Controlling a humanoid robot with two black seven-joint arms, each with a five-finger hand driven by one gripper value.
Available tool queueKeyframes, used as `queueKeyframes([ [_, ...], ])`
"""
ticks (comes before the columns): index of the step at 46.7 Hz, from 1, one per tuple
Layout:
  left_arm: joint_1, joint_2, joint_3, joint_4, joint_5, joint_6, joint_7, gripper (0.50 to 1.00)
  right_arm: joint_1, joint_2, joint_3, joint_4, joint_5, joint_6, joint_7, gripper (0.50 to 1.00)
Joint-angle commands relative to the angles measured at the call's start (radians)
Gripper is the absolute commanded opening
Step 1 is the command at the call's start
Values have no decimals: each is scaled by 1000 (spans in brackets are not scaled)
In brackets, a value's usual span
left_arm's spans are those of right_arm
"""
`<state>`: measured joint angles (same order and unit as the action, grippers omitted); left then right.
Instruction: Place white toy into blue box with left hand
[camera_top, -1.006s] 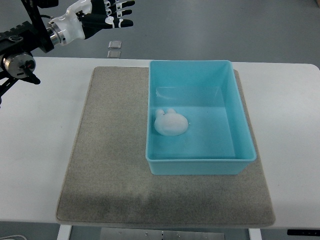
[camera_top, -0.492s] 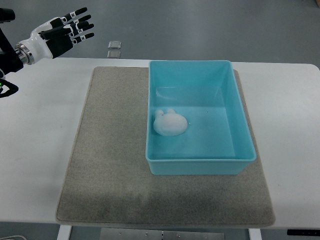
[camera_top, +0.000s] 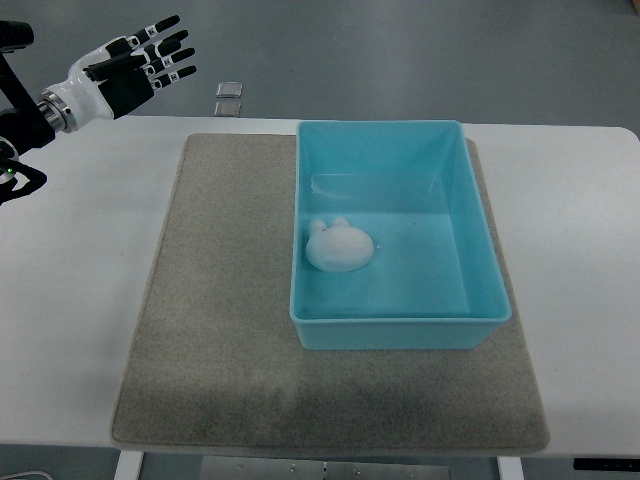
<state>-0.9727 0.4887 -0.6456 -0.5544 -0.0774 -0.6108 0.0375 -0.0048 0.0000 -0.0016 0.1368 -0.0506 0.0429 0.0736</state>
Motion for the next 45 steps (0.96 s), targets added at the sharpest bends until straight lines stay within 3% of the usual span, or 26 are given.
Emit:
queueKeyframes([
  [1, 2, -1, -20, -2, -2, 0, -1, 1000, 0, 0, 0, 0, 0, 0, 0, 936],
  [45, 32, -58, -49, -6, -71, 0, -7, 1000, 2, 0, 0, 15, 0, 12, 2, 936],
])
